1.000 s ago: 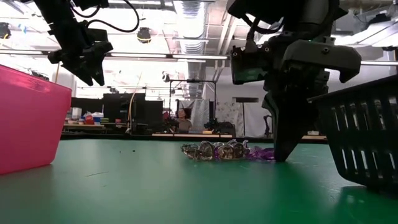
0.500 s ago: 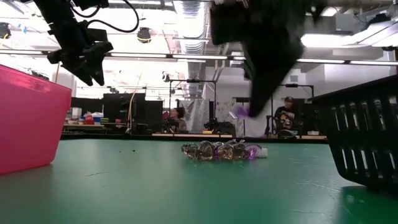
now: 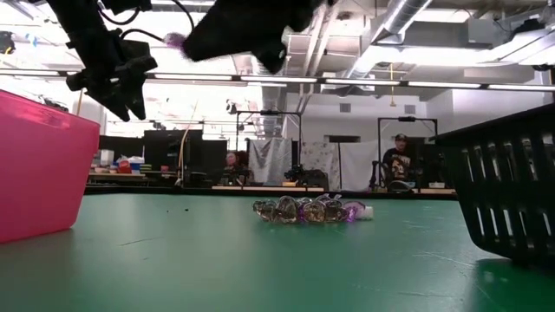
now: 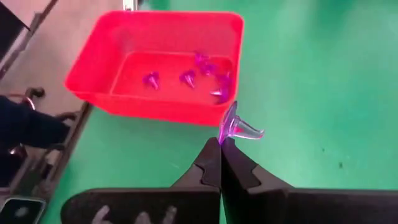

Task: Sort Halloween decoration
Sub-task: Put the violet witch hat toy into the red organizing bin, then put the black skull toy into the black organizing bin

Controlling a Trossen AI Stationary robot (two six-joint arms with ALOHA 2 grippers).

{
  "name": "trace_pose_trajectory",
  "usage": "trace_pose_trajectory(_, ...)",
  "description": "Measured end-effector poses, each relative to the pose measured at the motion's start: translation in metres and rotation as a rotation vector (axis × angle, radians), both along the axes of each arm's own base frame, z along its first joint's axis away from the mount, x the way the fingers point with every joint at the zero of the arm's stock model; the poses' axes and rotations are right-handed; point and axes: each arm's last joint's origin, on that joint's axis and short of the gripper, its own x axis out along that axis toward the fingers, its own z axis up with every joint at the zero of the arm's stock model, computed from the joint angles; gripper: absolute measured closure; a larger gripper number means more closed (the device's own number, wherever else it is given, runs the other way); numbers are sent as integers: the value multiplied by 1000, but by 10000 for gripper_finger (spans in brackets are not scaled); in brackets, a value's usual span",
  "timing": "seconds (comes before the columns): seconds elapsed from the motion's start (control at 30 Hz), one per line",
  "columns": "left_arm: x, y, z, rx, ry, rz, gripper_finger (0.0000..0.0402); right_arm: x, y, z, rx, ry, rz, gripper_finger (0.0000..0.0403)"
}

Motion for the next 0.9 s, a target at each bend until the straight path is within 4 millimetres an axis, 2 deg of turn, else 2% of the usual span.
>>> trace_pose_trajectory(0.07, 0, 0, 0, -6, -8, 7, 183, 11, 4, -6, -1, 12, 17, 384)
trace_pose_trajectory(0.23, 0, 0, 0, -19, -11, 1, 183, 43, 17, -4, -9, -55, 57, 381)
trace_pose_trajectory(0.47, 0, -1, 0, -26, -17, 11, 183, 73, 27, -9, -13, -77, 152, 374)
trace_pose_trajectory(0.63, 0, -1, -1, -36, -14, 4, 183, 79, 23, -17, 32, -28, 192, 357)
trace_pose_trajectory(0.9, 0, -1, -1, -35, -15, 5, 183, 76, 14, -9, 49, 20, 161, 259)
